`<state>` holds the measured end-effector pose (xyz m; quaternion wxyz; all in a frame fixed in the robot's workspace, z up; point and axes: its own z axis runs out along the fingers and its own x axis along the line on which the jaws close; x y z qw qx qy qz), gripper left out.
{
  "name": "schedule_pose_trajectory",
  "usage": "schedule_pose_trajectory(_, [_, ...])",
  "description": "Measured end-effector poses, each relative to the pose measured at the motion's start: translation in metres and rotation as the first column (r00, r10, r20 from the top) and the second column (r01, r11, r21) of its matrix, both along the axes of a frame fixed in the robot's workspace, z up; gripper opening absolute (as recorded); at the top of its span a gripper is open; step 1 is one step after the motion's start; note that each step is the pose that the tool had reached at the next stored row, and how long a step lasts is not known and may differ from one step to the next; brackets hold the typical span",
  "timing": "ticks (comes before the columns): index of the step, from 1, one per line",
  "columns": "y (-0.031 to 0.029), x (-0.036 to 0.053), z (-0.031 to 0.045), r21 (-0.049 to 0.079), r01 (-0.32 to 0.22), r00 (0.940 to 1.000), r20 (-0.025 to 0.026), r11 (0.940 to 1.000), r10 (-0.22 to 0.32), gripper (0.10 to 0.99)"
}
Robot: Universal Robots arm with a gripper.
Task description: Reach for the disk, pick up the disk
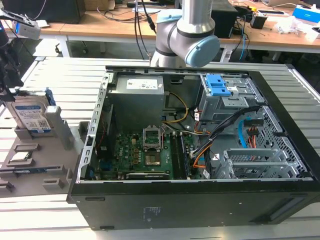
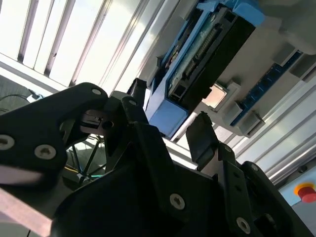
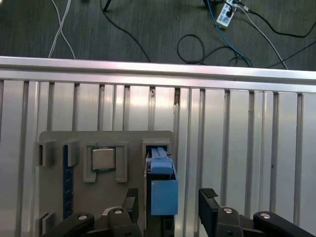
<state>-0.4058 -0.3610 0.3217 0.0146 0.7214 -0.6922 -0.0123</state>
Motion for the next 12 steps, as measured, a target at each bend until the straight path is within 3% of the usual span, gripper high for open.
schedule_pose_trajectory(8, [-0.0062,0.0001,-0.0164,-0.002,0.018,0.9998,-0.0002,0.9998,-0.018,0.604])
schedule_pose_trajectory(12, [-0.0075,0.0018,-0.0282,-0.006,0.018,0.9998,0.0,0.9998,-0.018,0.604])
